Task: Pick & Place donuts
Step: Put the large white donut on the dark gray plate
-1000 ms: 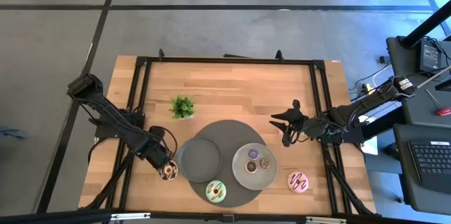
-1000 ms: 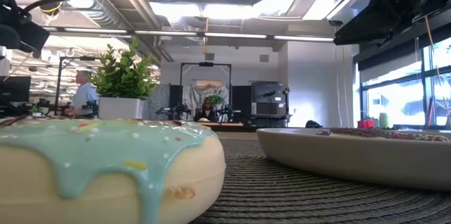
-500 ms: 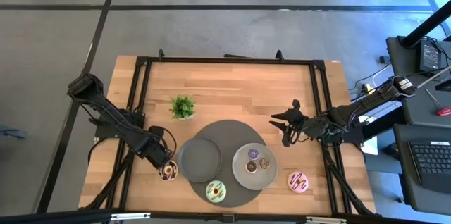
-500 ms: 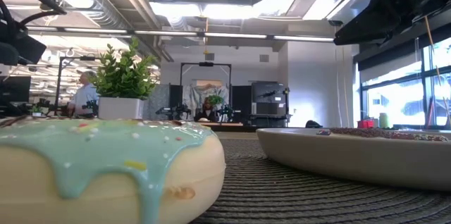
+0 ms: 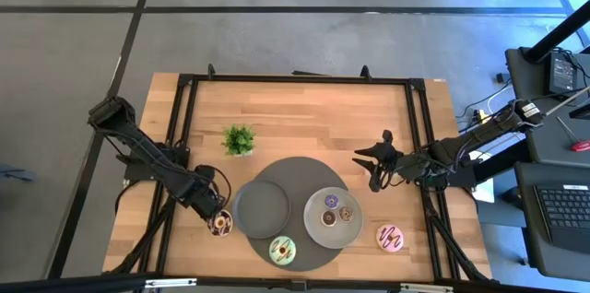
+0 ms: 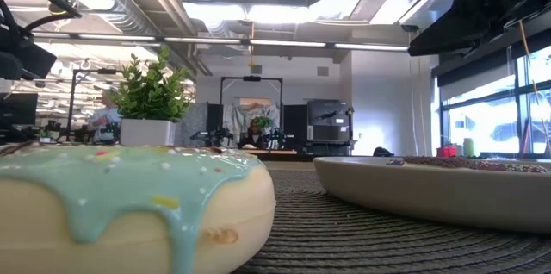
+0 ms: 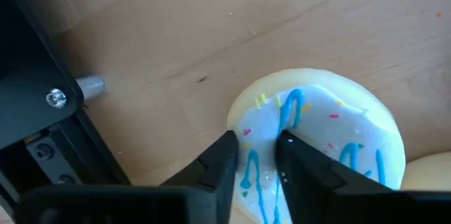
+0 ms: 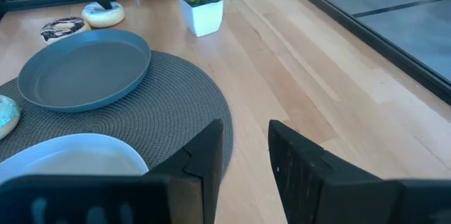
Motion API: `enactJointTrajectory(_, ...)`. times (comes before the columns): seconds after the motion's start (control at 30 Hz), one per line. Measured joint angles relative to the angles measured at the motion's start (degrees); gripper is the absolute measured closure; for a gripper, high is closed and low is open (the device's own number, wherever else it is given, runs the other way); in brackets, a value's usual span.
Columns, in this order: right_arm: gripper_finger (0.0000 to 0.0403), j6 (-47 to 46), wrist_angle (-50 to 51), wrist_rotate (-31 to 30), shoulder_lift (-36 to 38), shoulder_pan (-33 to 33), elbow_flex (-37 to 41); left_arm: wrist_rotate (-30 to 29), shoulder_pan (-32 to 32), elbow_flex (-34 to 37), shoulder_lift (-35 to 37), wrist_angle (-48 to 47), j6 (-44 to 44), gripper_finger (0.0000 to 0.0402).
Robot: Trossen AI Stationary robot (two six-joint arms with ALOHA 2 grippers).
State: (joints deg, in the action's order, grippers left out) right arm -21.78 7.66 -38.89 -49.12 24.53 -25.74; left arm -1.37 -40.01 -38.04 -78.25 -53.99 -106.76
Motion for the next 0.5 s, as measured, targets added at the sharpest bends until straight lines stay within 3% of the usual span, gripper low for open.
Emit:
enactJointTrajectory(0.3,0.0286,0.0,0.0,0.0,0.0,0.0,0.0,0.2,0.0,-2.3,0.4,-3.9,1.5,0.0372)
enactJointTrajectory(0.5,0.0286,0.0,0.0,0.0,0.0,0.0,0.0,-4.7,0.0,-9.5,3.4,-13.0,2.4,0.0382)
